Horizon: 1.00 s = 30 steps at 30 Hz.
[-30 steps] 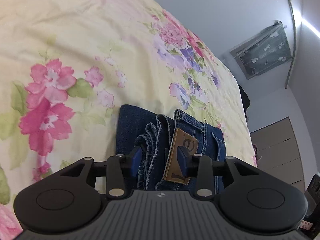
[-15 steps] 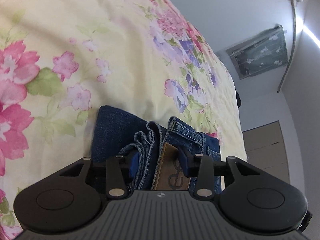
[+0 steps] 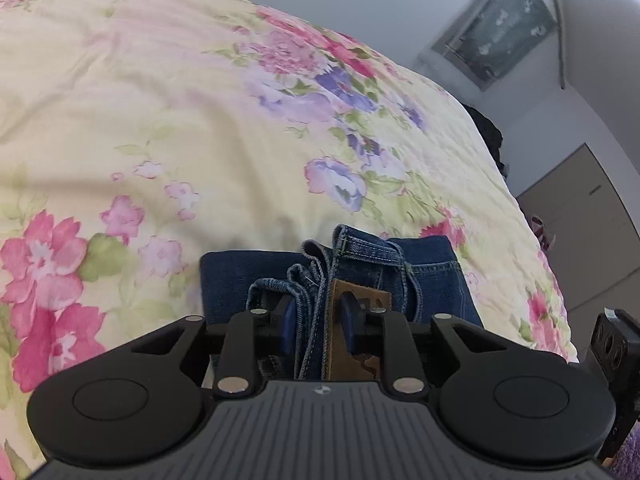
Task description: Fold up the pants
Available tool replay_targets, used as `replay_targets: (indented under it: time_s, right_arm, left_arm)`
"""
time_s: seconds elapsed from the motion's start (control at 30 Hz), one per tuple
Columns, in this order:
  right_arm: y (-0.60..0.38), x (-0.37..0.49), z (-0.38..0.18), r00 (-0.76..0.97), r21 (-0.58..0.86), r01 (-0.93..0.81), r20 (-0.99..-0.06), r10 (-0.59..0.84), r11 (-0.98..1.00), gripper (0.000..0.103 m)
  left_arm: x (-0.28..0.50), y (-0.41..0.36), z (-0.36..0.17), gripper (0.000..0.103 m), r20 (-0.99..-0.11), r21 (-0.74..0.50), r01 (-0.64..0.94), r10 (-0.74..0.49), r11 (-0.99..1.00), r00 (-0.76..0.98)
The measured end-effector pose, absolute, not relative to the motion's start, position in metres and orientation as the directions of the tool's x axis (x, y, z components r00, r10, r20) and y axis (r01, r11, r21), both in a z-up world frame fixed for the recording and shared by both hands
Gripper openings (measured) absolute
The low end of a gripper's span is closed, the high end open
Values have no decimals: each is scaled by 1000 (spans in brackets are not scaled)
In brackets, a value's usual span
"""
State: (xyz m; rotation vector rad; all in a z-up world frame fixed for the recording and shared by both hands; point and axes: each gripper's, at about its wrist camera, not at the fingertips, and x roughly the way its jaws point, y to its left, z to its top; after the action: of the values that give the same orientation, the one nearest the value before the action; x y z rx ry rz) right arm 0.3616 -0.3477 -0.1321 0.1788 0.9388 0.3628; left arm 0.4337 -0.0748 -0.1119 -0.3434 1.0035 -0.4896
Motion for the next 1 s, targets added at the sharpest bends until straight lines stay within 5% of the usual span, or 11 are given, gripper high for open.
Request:
replay_targets:
  time_s: [0.13,0.57,0.67,0.73,1.0]
  right_arm:
    - [-345,361,-133,532,312,-241,-750,394,919,18]
    - [-345,364,-134,512,334,-255,-749,420,907,18]
    - [-349,366,-135,506,361,-256,-740,443,897,18]
    - [-354,365,-135,509,387,-248,-728,459,888,18]
    - [-351,357,-126,515,423,-277,-693,505,863,23]
  left_arm:
    - [428,-61,-92,44,-663,-493,212,-522,844,537]
    - [451,-122,-107,53,-682,-359,282,-457,889,571]
    - [448,-127,-108,40,-680,-341,303,-456,890,574]
    - [436,-133,-99,15,-654,-280,362,-453,889,605]
    - [411,-149,-68,9,-679,-51,438,-352,898,644]
